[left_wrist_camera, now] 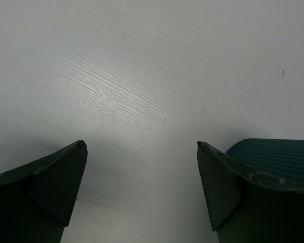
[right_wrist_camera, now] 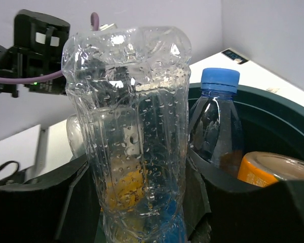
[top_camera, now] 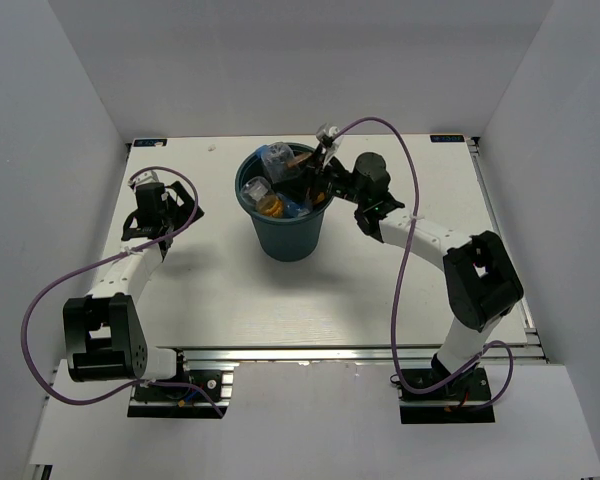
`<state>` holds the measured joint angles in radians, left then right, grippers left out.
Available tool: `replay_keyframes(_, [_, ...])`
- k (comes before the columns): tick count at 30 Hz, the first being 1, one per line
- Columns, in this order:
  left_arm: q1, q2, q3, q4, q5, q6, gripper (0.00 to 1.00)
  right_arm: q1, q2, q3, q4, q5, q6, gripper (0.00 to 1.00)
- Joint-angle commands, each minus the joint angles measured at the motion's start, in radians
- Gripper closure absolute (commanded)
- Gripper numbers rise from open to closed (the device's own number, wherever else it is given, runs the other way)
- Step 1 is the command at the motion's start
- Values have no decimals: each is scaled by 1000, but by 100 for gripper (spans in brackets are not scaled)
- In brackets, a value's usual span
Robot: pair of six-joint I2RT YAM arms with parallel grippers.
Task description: Put the plastic bottles in the bin
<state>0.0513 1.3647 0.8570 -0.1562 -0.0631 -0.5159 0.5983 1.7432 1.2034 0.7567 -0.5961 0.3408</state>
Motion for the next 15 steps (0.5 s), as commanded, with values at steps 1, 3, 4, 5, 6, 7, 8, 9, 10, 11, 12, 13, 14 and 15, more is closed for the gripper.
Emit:
replay_keyframes(1, [5,-39,-12,12,-1,-3,2,17,10,-14,-36,82,-126,53])
replay_keyframes(3, [5,-38,-10,14,-1,-3,2,18,4,-30,-36,91,-132,50])
replay_keyframes(4, [5,-36,-10,12,0,-3,2,18,1,-30,-36,91,-135,45])
replay_keyframes(5, [5,-35,-10,12,0,-3,2,18,-2,-30,-37,84,-138,40])
replay_keyframes(6, [5,-33,-9,11,0,-3,2,18,-13,-25,-39,84,-141,35])
replay_keyframes(7, [5,-35,-9,9,0,-3,2,18,-17,-19,-40,84,-144,27])
replay_keyframes(8, [7,-36,-10,10,0,-1,2,18,-22,-12,-48,82,-157,23])
replay_keyframes(9, [7,-36,-10,10,0,-1,2,18,-33,-1,-62,84,-160,22])
replay_keyframes(10, [5,-41,-10,10,0,-1,2,18,-39,24,-85,85,-164,21])
replay_keyframes(11, [5,-41,-10,10,-1,-1,2,18,-48,34,-92,91,-174,20])
replay_keyframes(12, [5,-44,-10,10,-1,-1,2,18,-53,44,-97,88,-181,20])
replay_keyframes(13, [7,-42,-10,10,0,-1,2,20,-57,62,-106,85,-187,18])
replay_keyframes(14, [7,-44,-10,12,2,-1,2,18,-66,73,-112,81,-192,18])
replay_keyframes(15, [5,-45,-10,11,2,-1,2,18,-71,82,-120,81,-194,17])
